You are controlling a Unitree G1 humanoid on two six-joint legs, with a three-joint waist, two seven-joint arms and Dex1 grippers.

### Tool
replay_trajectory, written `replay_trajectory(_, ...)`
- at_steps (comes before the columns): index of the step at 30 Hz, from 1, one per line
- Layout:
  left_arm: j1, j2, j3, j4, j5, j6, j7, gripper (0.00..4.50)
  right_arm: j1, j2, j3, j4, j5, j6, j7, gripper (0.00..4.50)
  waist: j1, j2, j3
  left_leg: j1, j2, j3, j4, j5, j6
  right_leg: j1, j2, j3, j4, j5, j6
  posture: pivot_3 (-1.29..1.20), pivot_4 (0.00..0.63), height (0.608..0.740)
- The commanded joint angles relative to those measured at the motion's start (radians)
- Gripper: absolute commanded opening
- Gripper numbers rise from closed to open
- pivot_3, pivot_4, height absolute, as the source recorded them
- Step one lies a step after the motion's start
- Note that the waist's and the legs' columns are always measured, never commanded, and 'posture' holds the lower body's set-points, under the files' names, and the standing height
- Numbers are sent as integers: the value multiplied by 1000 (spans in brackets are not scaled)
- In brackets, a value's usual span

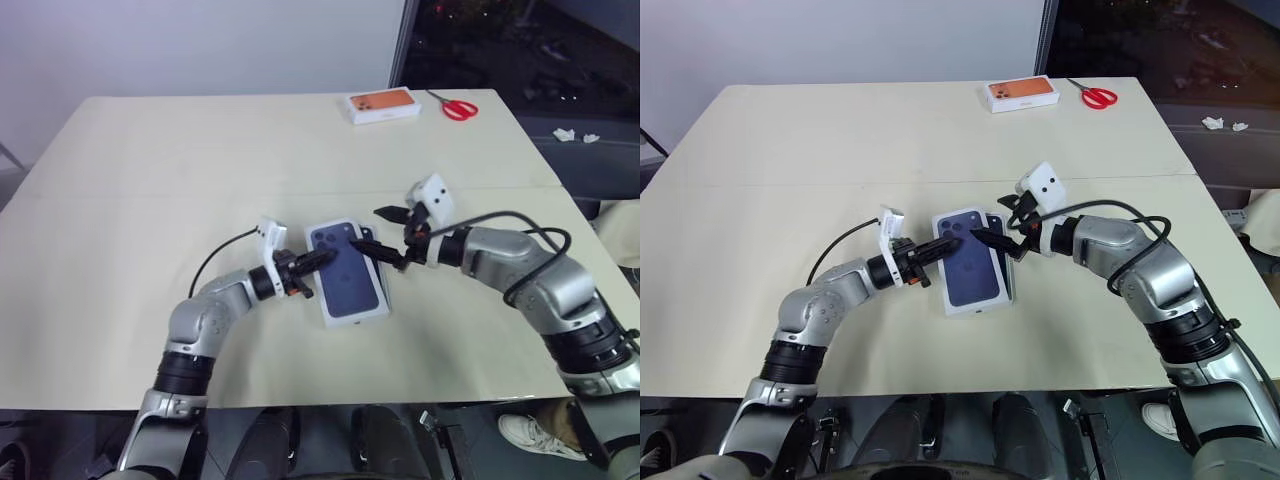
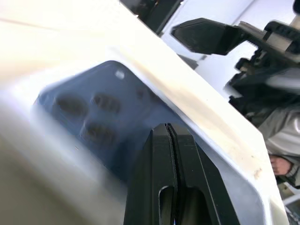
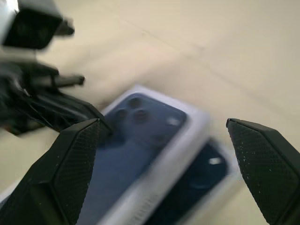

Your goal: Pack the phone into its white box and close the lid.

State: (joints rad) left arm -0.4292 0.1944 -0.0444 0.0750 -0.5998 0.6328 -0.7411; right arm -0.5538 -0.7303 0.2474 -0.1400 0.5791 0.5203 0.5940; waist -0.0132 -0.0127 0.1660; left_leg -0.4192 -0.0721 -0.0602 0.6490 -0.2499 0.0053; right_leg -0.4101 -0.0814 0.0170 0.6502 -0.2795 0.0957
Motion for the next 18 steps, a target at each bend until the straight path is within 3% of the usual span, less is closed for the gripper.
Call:
replay_trajectory(1, 0, 21, 12, -38, 2, -10, -15, 42, -8, 33, -11, 1, -100, -72, 31, 4500, 1, 0, 0, 0, 0, 0, 0, 0, 0, 0, 0, 0, 0, 0, 0, 0, 150, 740)
replay_trajectory(4, 44, 92, 46, -117, -17, 24, -21, 0, 8, 56, -23, 15, -148, -91, 53, 3675, 0, 0, 0, 0, 0, 0, 0, 1, -2, 0, 0, 1, 0, 0, 0, 0, 150, 740)
replay_trajectory(11, 147, 232, 59, -246, -23, 81, -46, 0, 40, 43, -40, 49, -276, -181, 116, 269, 6, 0, 0, 0, -1, 0, -1, 1, -1, 0, -1, 1, 0, 0, 0, 0, 150, 740)
replay_trajectory(12, 164, 251, 50, -255, -21, 92, -57, 0, 42, 42, -47, 60, -288, -189, 120, 53, 6, 1, 0, 0, -1, 0, -1, 0, -1, 0, -1, 1, 0, 0, 0, 0, 150, 740)
replay_trajectory(14, 184, 267, 28, -250, -2, 85, -65, 0, 52, 24, -33, 78, -344, -230, 137, 53, 6, 1, 0, 0, -1, -1, -1, 0, -1, 0, -1, 1, 0, 0, 0, 0, 150, 740)
replay_trajectory(18, 154, 212, -24, -193, 56, 29, -34, 0, 94, -3, -10, 109, -446, -328, 163, 53, 17, 1, 0, 1, -1, -1, -1, 0, -2, 1, -2, 0, -1, 0, 0, 0, 150, 740)
